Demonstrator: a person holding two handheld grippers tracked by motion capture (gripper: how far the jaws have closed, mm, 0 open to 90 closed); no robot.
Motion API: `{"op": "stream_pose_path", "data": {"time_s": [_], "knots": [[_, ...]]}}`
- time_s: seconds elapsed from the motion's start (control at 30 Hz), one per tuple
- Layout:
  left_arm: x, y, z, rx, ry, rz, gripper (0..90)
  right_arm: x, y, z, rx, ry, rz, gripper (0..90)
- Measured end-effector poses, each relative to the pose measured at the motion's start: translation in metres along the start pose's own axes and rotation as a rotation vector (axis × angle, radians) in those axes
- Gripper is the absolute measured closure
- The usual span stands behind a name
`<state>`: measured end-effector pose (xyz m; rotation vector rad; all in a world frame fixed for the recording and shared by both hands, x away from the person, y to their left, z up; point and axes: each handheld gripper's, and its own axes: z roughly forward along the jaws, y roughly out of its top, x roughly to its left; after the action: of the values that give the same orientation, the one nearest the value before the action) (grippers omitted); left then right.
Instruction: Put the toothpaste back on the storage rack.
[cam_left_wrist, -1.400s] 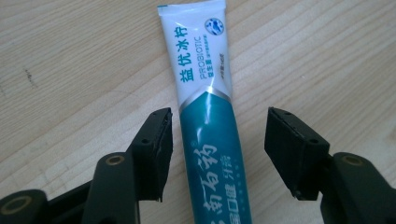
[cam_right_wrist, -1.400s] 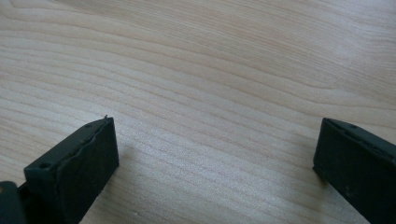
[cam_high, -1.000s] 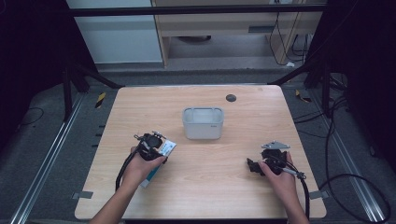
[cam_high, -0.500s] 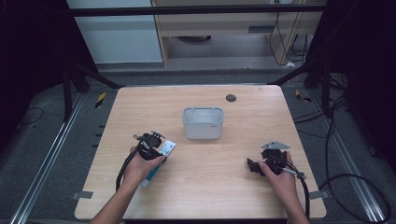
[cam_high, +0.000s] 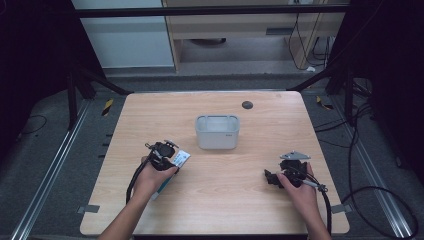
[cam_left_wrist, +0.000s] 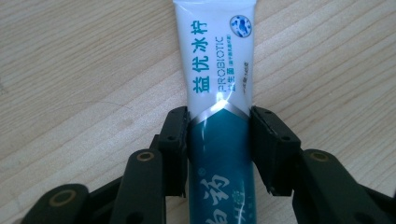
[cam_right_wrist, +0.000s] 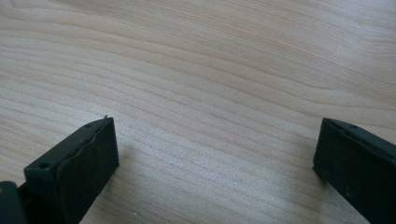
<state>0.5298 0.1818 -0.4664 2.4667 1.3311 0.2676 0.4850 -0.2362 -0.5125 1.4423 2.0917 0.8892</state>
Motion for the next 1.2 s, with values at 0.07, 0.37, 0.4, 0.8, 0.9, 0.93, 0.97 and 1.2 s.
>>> {"op": "stream_pose_path", "data": {"time_s": [0.07,0.37,0.4,0.8,0.9,0.93,0.97,1.2], "knots": [[-0.002,0.001,0.000,0.007,0.006,0.014,59.7,0.000,0.000,0.000,0.000,0.000,0.000,0.3],[-0.006,0.003,-0.002,0.006,0.023,0.056,68.8,0.000,0.000,0.000,0.000,0.002,-0.001,0.3],[-0.007,0.003,-0.003,0.004,0.023,0.060,69.7,0.000,0.000,0.000,0.000,0.002,-0.001,0.3],[-0.006,0.000,-0.009,-0.009,-0.004,0.111,78.5,-0.001,0.000,0.000,-0.002,0.000,-0.006,0.3],[-0.003,-0.002,-0.012,-0.021,-0.013,0.106,79.0,-0.001,0.000,0.001,-0.002,0.000,-0.006,0.3],[-0.001,-0.003,-0.015,-0.029,-0.009,0.106,79.0,-0.001,0.000,0.001,-0.002,0.000,-0.006,0.3],[-0.001,-0.004,-0.017,-0.040,-0.012,0.100,79.1,-0.001,0.000,0.001,-0.002,0.001,-0.005,0.3],[0.002,-0.004,-0.041,-0.097,-0.005,0.104,79.2,-0.001,0.001,0.001,-0.002,0.001,-0.004,0.3]]}}
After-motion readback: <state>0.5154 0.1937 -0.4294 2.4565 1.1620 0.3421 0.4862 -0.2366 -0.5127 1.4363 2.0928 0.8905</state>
